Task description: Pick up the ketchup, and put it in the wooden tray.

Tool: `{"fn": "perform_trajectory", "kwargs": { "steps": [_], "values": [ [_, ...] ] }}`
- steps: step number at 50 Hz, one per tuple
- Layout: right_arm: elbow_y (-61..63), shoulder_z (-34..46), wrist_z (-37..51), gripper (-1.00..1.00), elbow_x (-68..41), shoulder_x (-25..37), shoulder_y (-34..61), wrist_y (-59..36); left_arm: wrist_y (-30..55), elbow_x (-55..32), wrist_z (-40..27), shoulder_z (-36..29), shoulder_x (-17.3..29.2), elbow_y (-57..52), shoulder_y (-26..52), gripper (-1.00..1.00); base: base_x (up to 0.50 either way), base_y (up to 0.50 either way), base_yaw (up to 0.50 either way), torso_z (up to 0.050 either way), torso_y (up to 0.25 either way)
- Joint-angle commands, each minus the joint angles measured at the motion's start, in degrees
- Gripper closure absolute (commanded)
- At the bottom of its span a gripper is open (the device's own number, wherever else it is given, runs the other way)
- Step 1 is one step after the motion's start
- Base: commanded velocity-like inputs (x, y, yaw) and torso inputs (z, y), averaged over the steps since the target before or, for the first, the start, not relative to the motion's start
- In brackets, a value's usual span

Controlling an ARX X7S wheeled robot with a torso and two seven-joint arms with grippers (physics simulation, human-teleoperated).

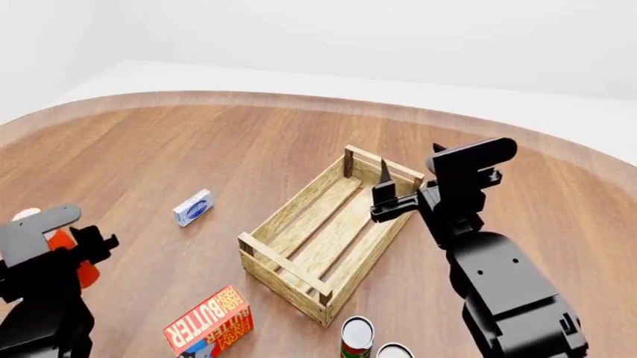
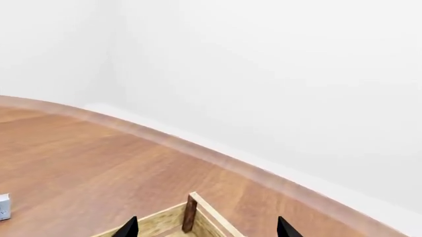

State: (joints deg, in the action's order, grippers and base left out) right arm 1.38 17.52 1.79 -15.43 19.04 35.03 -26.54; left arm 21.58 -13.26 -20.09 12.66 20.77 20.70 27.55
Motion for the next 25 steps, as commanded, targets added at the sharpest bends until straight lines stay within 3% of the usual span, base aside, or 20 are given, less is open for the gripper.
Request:
{"fn": "perform_trajectory", "kwargs": {
  "steps": [1, 16, 25],
  "values": [
    [2.67, -1.82, 1.50, -1.00, -0.80, 1.18, 0.35, -2.16, 4.46, 0.38, 4.59, -8.36, 0.02, -4.56, 10.58, 1.00, 0.00, 0.00, 0.00, 0.000, 0.000],
    [8.62, -5.33, 4.34, -1.00, -2.24, 4.03, -0.29, -7.35, -1.32, 5.22, 14.87, -22.24, -6.48, 15.54, 29.18, 1.00, 0.00, 0.00, 0.00, 0.000, 0.000],
    [11.85, -6.80, 5.65, -1.00, -2.90, 5.28, -0.93, -9.72, -4.93, 4.91, 19.39, -25.32, -12.54, 26.77, 37.09, 1.00, 0.00, 0.00, 0.00, 0.000, 0.001]
  ]
}}
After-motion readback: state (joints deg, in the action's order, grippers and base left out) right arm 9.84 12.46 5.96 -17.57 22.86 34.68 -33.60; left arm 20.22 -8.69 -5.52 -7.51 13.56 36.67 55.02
